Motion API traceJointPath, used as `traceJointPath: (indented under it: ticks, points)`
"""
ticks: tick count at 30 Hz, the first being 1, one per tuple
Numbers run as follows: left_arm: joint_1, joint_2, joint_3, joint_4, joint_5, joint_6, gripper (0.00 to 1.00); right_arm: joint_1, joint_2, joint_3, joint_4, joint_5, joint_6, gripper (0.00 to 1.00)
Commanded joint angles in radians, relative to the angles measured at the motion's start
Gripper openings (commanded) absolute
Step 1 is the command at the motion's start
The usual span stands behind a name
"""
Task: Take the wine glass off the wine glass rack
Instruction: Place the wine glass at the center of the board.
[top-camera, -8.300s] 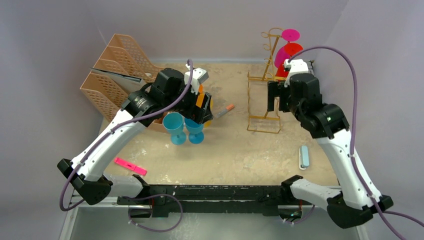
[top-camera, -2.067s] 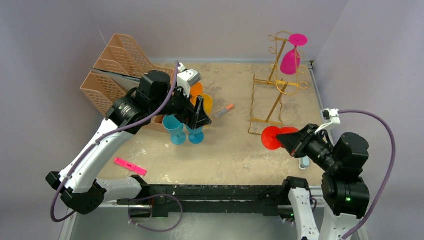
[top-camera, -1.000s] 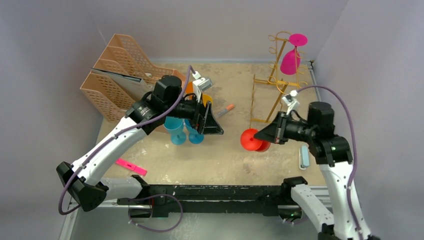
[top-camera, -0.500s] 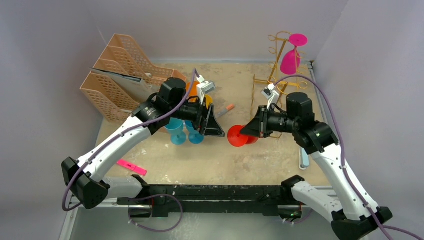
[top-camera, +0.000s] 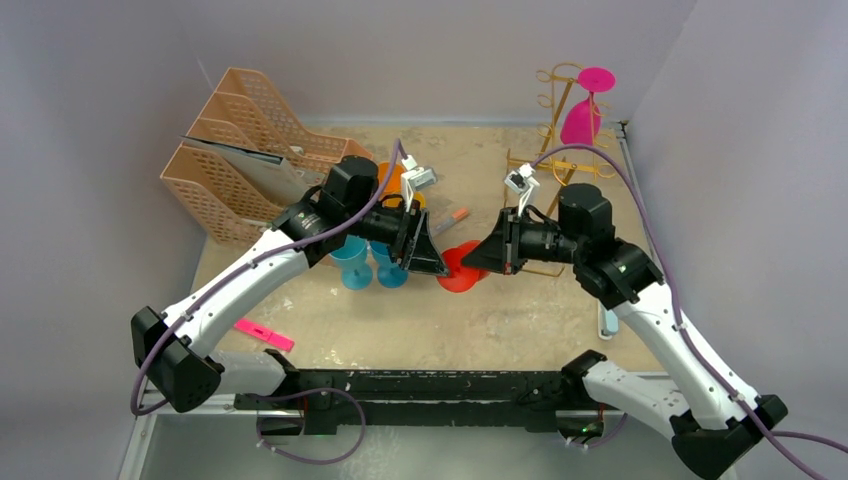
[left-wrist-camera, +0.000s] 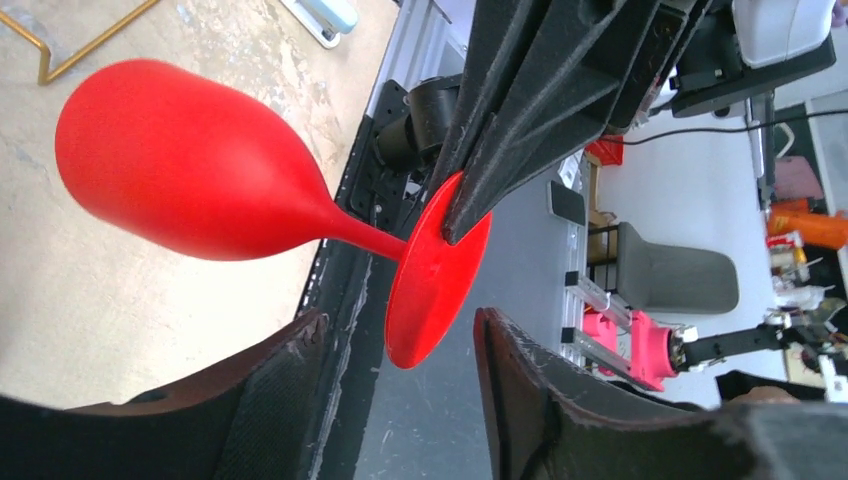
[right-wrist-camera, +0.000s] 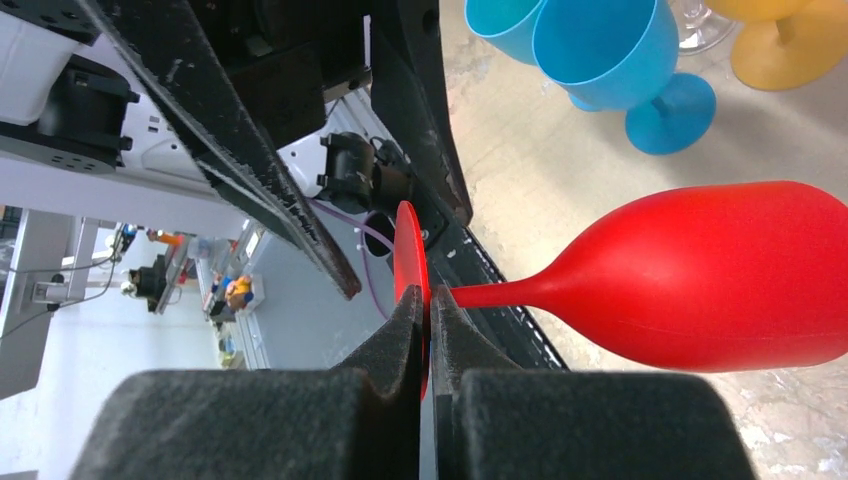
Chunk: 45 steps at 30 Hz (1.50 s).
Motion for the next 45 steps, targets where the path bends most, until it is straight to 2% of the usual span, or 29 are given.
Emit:
traceJointPath:
  ticks: [1, 12, 17, 20, 24, 26, 35, 45]
  points:
    - [0.002, -0.012, -0.009, 0.080, 0.073, -0.016, 0.50, 0.005, -0.031, -0.022, 0.096, -0.004, 0.029, 0.00]
    - [0.000, 0.017, 0.002, 0.152, 0.140, -0.055, 0.16, 0.005, -0.027, -0.030, 0.107, -0.038, 0.033, 0.00]
    - [-0.003, 0.019, 0.003, 0.146, 0.161, -0.048, 0.10, 0.005, -0.013, -0.032, 0.136, -0.055, 0.045, 0.00]
    - [-0.006, 0.019, 0.008, 0.150, 0.170, -0.048, 0.00, 0.005, -0.006, -0.031, 0.144, -0.061, 0.046, 0.00]
    - [-0.006, 0.010, 0.012, 0.146, 0.171, -0.041, 0.00, 0.006, -0.008, -0.032, 0.129, -0.050, 0.038, 0.00]
    - [-0.007, 0.005, 0.016, 0.134, 0.164, -0.034, 0.00, 0.006, -0.014, -0.035, 0.116, -0.043, 0.029, 0.04]
    - [-0.007, -0.012, 0.037, 0.097, 0.106, -0.012, 0.00, 0.005, -0.041, -0.055, 0.104, -0.025, 0.030, 0.40]
    - [-0.007, -0.032, 0.054, 0.059, 0.032, 0.015, 0.00, 0.006, -0.063, -0.073, 0.068, -0.030, 0.041, 0.54]
